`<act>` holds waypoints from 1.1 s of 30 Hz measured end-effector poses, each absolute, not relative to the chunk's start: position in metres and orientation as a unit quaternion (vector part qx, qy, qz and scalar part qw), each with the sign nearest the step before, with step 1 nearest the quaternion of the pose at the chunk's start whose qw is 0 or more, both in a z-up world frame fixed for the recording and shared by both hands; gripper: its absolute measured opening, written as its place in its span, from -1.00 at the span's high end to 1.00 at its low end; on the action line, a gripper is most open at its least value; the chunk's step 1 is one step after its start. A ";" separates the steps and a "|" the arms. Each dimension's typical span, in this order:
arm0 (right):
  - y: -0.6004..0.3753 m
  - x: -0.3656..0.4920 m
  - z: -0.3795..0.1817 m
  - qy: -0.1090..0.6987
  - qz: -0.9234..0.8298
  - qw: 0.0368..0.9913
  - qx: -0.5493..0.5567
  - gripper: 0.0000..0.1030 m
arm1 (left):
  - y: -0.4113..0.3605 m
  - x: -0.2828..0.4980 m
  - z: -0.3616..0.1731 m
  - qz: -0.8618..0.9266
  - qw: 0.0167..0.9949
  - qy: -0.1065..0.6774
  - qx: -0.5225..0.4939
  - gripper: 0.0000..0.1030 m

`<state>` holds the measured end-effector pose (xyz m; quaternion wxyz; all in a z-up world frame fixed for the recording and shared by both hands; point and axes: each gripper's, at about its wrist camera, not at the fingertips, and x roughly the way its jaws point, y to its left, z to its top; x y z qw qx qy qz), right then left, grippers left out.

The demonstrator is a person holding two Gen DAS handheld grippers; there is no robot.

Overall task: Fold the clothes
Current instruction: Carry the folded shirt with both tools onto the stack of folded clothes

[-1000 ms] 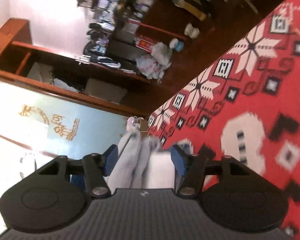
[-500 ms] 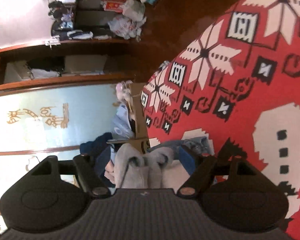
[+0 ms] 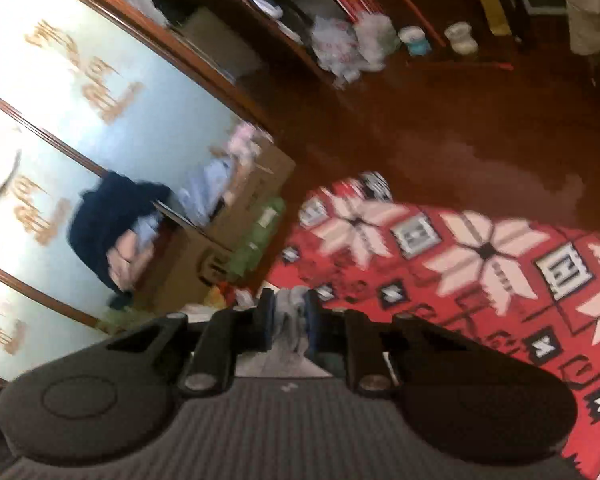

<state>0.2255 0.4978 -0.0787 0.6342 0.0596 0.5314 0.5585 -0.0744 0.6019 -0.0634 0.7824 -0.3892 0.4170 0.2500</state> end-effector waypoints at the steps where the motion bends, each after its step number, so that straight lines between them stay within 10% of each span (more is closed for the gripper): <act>1: 0.497 0.227 -0.083 0.538 0.556 0.631 0.059 0.64 | 0.603 -0.075 -0.063 0.250 0.780 0.415 -0.395 0.45; 3: 0.494 0.230 -0.085 0.543 0.549 0.632 0.062 0.36 | 0.603 -0.079 -0.057 0.251 0.776 0.410 -0.407 0.45; 16: 0.573 0.194 0.014 0.444 0.693 0.531 -0.204 0.13 | 0.598 -0.149 -0.050 0.325 0.742 0.382 -0.446 0.17; 26: 0.665 0.155 -0.003 0.468 0.730 0.379 -0.322 -0.01 | 0.592 -0.169 -0.083 0.278 0.767 0.340 -0.468 0.65; 28: 0.676 0.151 -0.011 0.485 0.725 0.359 -0.332 0.15 | 0.590 -0.169 -0.082 0.277 0.774 0.334 -0.461 0.85; 29: 0.682 0.146 -0.016 0.485 0.723 0.358 -0.336 0.65 | 0.589 -0.169 -0.080 0.279 0.775 0.332 -0.460 0.88; 33: 0.675 0.142 -0.015 0.461 0.723 0.399 -0.325 0.83 | 0.589 -0.174 -0.081 0.300 0.754 0.319 -0.490 0.89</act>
